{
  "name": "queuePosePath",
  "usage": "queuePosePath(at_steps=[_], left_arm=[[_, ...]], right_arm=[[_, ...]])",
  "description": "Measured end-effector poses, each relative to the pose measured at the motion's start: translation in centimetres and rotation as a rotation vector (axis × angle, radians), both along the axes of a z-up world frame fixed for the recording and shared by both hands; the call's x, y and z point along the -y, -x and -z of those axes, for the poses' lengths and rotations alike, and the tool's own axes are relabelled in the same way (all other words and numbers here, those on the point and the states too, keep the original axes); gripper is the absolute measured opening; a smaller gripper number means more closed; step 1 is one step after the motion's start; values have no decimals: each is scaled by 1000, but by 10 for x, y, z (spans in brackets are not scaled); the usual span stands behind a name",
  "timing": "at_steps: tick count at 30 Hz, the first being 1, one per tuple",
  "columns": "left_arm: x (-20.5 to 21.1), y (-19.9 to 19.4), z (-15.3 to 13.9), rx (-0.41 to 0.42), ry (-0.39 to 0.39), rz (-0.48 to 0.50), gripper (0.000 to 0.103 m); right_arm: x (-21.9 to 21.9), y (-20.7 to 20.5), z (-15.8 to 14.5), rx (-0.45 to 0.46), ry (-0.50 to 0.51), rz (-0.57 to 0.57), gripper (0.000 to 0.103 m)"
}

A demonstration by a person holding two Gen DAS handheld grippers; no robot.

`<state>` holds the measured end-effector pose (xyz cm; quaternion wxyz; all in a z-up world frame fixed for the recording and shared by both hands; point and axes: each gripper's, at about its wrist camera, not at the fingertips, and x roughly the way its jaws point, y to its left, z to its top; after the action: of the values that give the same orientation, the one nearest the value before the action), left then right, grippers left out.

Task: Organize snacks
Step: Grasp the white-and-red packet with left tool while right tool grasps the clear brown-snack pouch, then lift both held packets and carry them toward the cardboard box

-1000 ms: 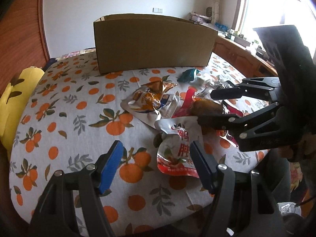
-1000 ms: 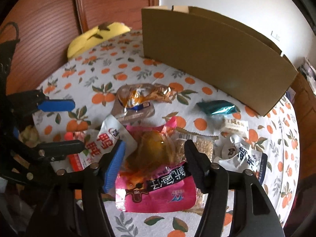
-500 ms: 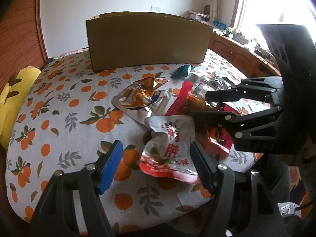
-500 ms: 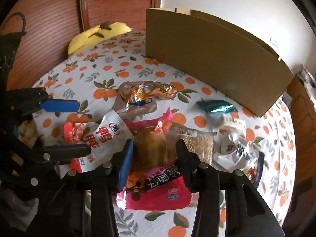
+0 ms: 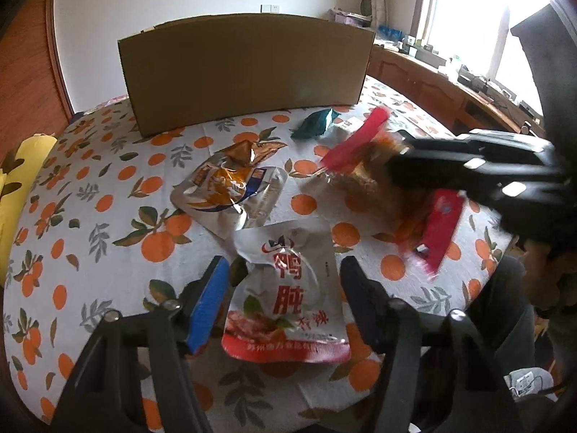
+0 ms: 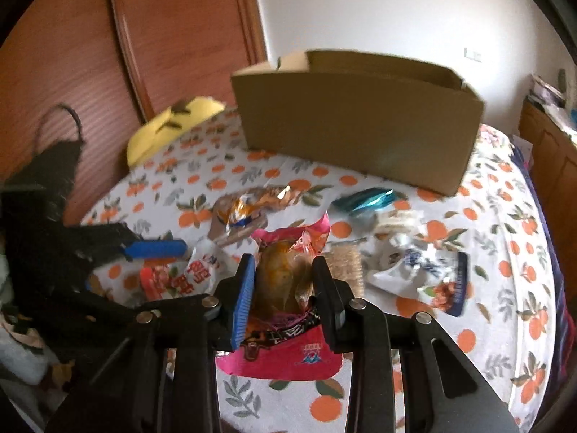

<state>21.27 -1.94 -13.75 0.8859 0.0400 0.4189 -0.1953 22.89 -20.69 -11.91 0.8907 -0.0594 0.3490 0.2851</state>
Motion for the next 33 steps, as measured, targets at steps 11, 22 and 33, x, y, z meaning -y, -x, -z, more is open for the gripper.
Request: queuePosePath(at_steps=[11, 22, 33], left_arm=[[5, 0, 4, 5, -49, -2, 47], [4, 8, -4, 30, -40, 12, 28], [5, 10, -2, 30, -47, 5, 29]], right_arm=[[67, 4, 0, -8, -89, 141, 30], [90, 5, 23, -59, -131, 193, 30], [87, -1, 33, -92, -120, 201, 34]])
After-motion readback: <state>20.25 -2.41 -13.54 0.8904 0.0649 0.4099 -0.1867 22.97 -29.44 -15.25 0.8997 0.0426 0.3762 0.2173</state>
